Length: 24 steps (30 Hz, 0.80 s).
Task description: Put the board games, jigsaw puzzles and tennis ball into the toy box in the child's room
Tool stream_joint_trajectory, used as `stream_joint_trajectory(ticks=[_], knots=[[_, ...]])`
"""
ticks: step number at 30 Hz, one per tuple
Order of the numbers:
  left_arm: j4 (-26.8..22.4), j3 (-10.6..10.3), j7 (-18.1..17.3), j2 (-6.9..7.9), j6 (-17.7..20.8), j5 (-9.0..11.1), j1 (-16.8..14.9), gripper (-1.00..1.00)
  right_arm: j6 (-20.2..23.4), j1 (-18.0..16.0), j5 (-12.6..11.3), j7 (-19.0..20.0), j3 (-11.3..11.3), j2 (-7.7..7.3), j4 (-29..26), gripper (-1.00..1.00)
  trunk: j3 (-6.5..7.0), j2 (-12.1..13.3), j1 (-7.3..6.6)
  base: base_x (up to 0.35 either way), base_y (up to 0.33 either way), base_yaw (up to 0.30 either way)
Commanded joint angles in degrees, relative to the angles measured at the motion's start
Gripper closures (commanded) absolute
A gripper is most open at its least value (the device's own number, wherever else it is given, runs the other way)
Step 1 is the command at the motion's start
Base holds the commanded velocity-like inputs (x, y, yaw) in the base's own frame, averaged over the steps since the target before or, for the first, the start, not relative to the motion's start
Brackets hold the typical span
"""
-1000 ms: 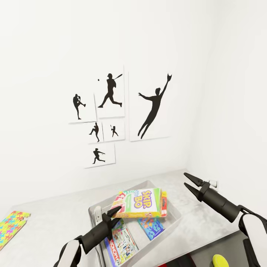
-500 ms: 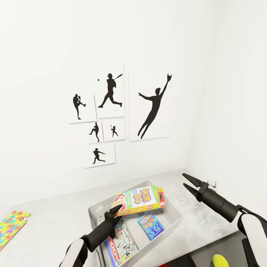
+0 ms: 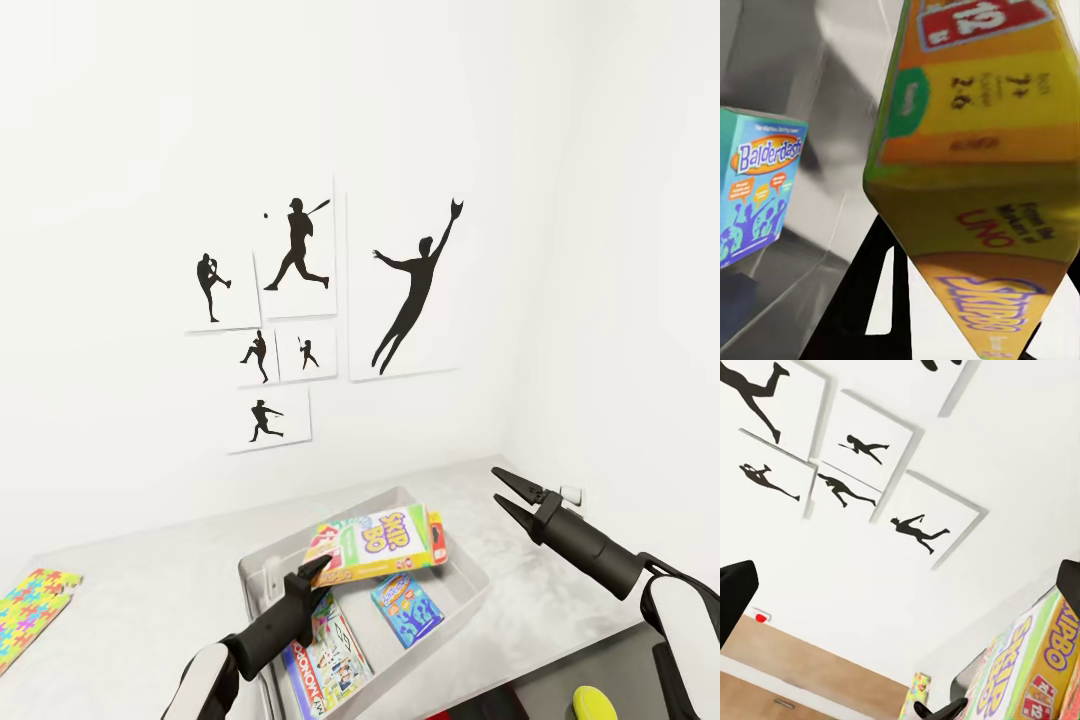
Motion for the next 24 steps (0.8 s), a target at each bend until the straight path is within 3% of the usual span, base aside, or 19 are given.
stream_joint_trajectory(ticks=[1, 5, 9, 12, 13, 15, 24], knots=[[0.01, 0.27, -0.04, -0.08, 0.47, 0.10, -0.02, 1.00, 0.24, -0.03, 0.45, 0.50, -0.07, 0.01, 0.03, -1.00, -0.02, -0.04, 0.02, 0.000, 0.000, 0.000], [-1.11, 0.33, 2.19, -0.08, 0.53, 1.85, 0.72, 1.00, 0.24, -0.03, 0.45, 0.50, -0.01, 0.01, 0.03, -1.00, -0.02, -0.04, 0.02, 0.000, 0.000, 0.000], [-6.88, 0.35, 7.18, -0.08, 0.50, 4.96, 3.08, 1.00, 0.24, -0.03, 0.45, 0.50, 0.00, 0.01, 0.03, -1.00, -0.02, -0.04, 0.02, 0.000, 0.000, 0.000], [-10.85, 0.31, 11.19, -0.08, 0.55, 8.40, 4.72, 1.00, 0.24, -0.03, 0.45, 0.50, 0.00, 0.01, 0.03, -1.00, -0.02, -0.04, 0.02, 0.000, 0.000, 0.000], [-12.02, 0.25, 13.20, -0.08, 0.60, 10.45, 5.17, 1.00, 0.24, -0.03, 0.45, 0.50, 0.00, 0.01, 0.03, -1.00, -0.02, -0.04, 0.02, 0.000, 0.000, 0.000], [-12.75, 0.22, 15.24, -0.08, 0.60, 12.02, 5.45, 1.00, 0.24, -0.03, 0.45, 0.50, 0.00, 0.01, 0.03, -1.00, -0.02, -0.04, 0.02, 0.000, 0.000, 0.000], [-13.24, 0.18, 17.02, -0.08, 0.43, 13.08, 5.63, 1.00, 0.24, -0.03, 0.45, 0.50, 0.02, 0.01, 0.03, -1.00, -0.02, -0.04, 0.02, 0.000, 0.000, 0.000]])
